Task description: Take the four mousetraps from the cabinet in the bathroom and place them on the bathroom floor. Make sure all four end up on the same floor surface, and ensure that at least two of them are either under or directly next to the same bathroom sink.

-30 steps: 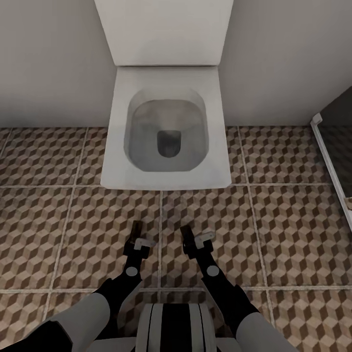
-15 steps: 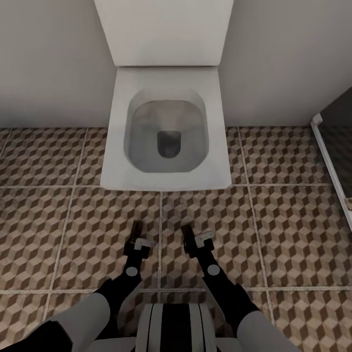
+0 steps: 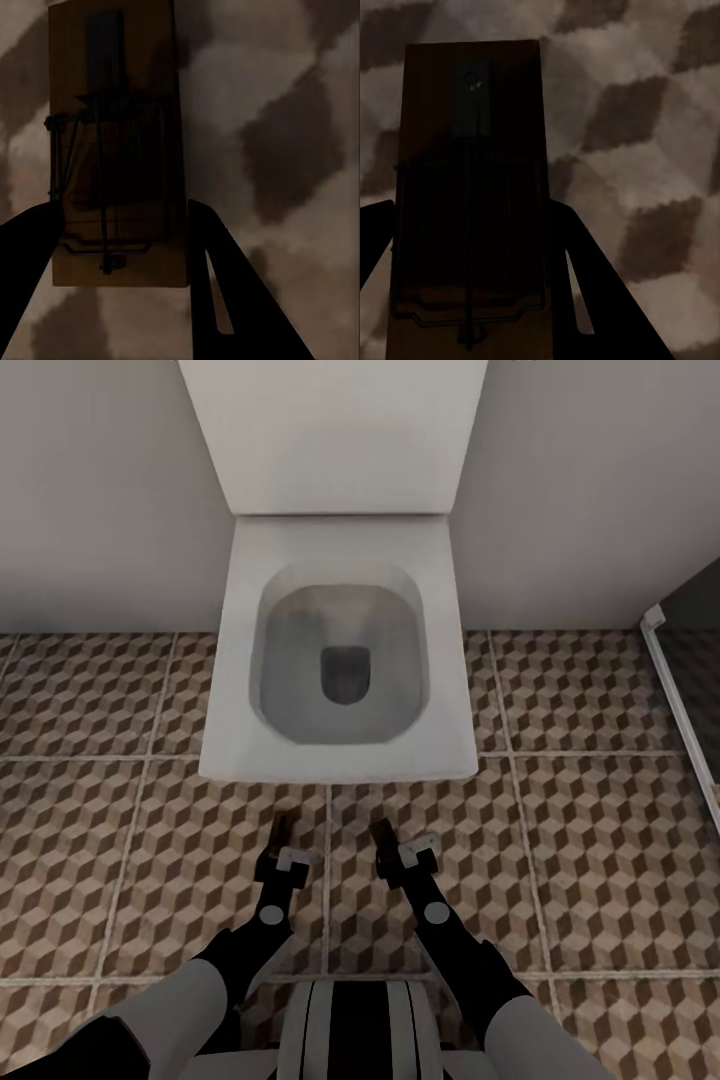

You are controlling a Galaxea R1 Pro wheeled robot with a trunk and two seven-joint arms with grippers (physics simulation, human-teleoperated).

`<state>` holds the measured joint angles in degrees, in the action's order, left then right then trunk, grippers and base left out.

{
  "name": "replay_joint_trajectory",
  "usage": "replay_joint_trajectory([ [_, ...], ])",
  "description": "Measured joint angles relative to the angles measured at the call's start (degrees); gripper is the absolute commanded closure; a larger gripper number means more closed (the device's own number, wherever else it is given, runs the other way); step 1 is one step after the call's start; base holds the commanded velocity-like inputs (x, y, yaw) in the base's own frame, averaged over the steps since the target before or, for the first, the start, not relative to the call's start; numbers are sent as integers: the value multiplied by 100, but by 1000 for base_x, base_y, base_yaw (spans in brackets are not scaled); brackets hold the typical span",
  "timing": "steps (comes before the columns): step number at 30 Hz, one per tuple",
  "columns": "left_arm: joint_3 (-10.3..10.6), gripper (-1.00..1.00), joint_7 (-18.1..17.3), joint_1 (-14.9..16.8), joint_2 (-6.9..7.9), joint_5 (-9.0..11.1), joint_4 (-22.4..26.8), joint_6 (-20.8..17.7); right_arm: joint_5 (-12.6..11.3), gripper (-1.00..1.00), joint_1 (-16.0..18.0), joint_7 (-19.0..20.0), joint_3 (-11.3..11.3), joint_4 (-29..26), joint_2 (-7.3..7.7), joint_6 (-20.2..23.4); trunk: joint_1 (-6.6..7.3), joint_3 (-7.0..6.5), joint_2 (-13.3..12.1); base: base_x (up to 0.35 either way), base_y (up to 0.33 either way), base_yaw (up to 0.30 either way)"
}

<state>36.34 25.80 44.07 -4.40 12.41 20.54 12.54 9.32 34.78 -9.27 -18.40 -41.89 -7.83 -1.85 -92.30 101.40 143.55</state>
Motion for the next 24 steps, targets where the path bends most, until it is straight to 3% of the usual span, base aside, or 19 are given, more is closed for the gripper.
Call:
replay_joint_trajectory([
  [11, 0, 100, 7, 0, -8, 0, 6, -5, 1, 100, 0, -2, 9, 138, 0, 52, 1, 0, 0, 155, 0, 0],
  [14, 21, 100, 9, 0, -15, 0, 7, -9, 1, 100, 0, -25, 18, 189, 0, 268, 0, 0, 0, 36, 0, 0],
  [24, 35, 100, -134, 0, -48, 1, -19, -8, 6, 100, 194, -174, 22, 618, 23, 356, 0, 0, 0, 4, 0, 0],
])
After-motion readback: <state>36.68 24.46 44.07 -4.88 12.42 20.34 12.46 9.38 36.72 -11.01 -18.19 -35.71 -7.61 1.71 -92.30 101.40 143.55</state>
